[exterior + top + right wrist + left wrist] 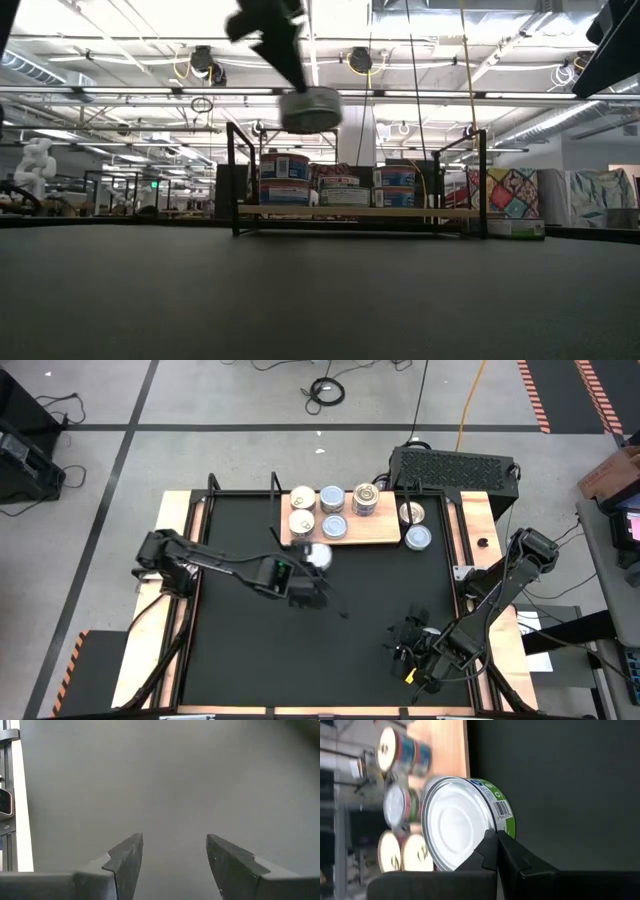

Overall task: Stack canned seafood by type on shelf
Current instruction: Stack the top left green tuna can on top of the green tuna can on the shelf

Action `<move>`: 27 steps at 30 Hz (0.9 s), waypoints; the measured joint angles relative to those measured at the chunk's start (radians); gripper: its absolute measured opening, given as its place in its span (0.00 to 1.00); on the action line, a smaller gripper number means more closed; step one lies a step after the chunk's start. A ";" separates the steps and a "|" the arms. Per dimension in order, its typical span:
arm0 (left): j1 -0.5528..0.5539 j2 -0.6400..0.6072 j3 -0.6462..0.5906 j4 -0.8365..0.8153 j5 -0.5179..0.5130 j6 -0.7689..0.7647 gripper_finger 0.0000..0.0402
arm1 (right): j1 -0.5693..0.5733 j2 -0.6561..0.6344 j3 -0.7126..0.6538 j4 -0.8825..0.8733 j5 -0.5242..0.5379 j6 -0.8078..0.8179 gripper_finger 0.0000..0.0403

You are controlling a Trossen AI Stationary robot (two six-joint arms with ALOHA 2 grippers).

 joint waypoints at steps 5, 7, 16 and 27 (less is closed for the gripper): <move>0.080 0.041 0.008 0.136 0.011 0.132 0.00 | 0.000 0.000 0.000 0.000 -0.001 -0.001 0.53; 0.119 0.052 0.008 0.172 0.032 0.165 0.00 | 0.000 0.000 0.000 0.000 -0.002 -0.006 0.53; 0.274 0.106 0.008 0.348 0.119 0.278 0.00 | 0.001 0.000 0.000 -0.001 0.001 -0.048 0.53; 0.375 0.210 0.008 0.380 0.170 0.302 0.00 | 0.001 0.000 0.000 -0.006 0.008 -0.056 0.53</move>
